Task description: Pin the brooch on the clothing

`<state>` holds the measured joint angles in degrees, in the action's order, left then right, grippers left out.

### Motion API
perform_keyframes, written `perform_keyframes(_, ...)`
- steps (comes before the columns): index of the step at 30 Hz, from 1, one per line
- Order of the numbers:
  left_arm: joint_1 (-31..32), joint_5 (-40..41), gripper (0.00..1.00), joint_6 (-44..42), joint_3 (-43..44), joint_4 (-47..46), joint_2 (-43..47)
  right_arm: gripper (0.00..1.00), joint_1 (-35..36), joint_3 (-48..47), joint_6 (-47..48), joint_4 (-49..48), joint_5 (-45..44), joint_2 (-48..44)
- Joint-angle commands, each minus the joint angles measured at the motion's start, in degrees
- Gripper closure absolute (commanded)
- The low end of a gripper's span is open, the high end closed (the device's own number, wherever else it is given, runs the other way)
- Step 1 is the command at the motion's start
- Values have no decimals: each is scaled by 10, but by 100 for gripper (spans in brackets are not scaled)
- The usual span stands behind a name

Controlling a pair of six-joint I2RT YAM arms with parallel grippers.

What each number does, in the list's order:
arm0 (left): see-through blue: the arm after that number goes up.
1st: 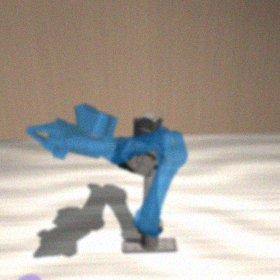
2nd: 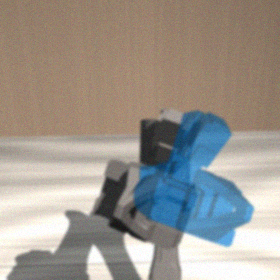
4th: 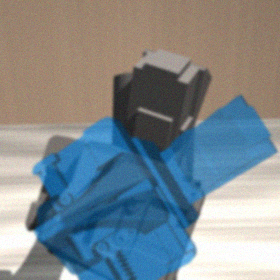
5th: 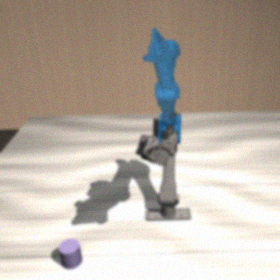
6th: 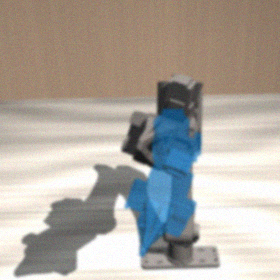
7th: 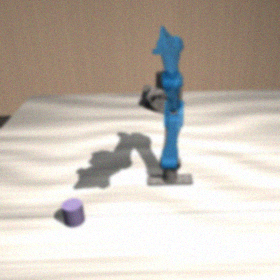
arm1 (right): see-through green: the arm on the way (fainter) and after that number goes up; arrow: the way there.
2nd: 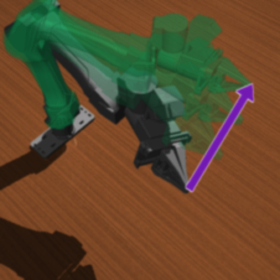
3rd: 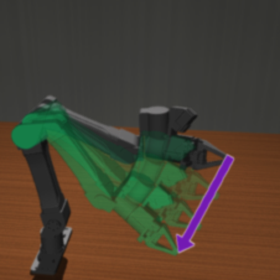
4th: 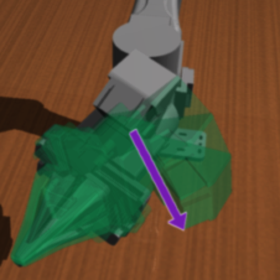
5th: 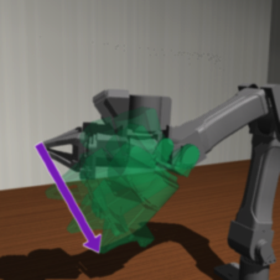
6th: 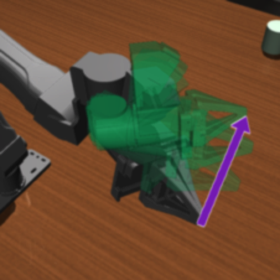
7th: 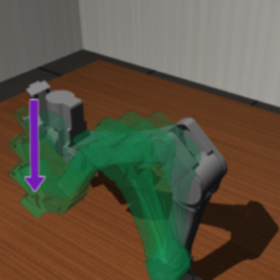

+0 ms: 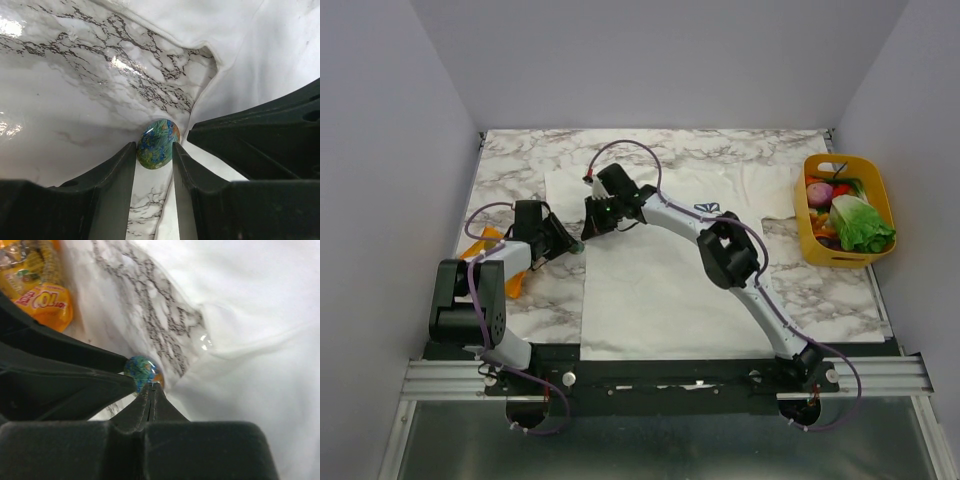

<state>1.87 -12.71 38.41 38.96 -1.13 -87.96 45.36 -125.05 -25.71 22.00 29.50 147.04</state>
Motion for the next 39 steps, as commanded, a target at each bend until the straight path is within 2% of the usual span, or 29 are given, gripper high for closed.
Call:
perform_keyframes(1,-3,19,56,-15,-8,16,-21,99,0,-18,-10,47,-48,8)
perform_keyframes(5,-3,18,57,-15,-11,14,-24,99,0,-25,-7,83,-66,7)
perform_keyframes(17,-3,6,62,-25,-6,14,-22,99,21,-99,-38,133,-31,59)
perform_keyframes(27,-2,-40,63,-26,-7,-13,1,99,21,-102,-42,143,-24,65)
perform_keyframes(34,-2,-63,64,-4,-23,-30,48,99,21,-90,-44,132,-17,56)
perform_keyframes(39,-2,-72,65,-4,-17,-21,44,99,21,-69,-50,112,-2,42)
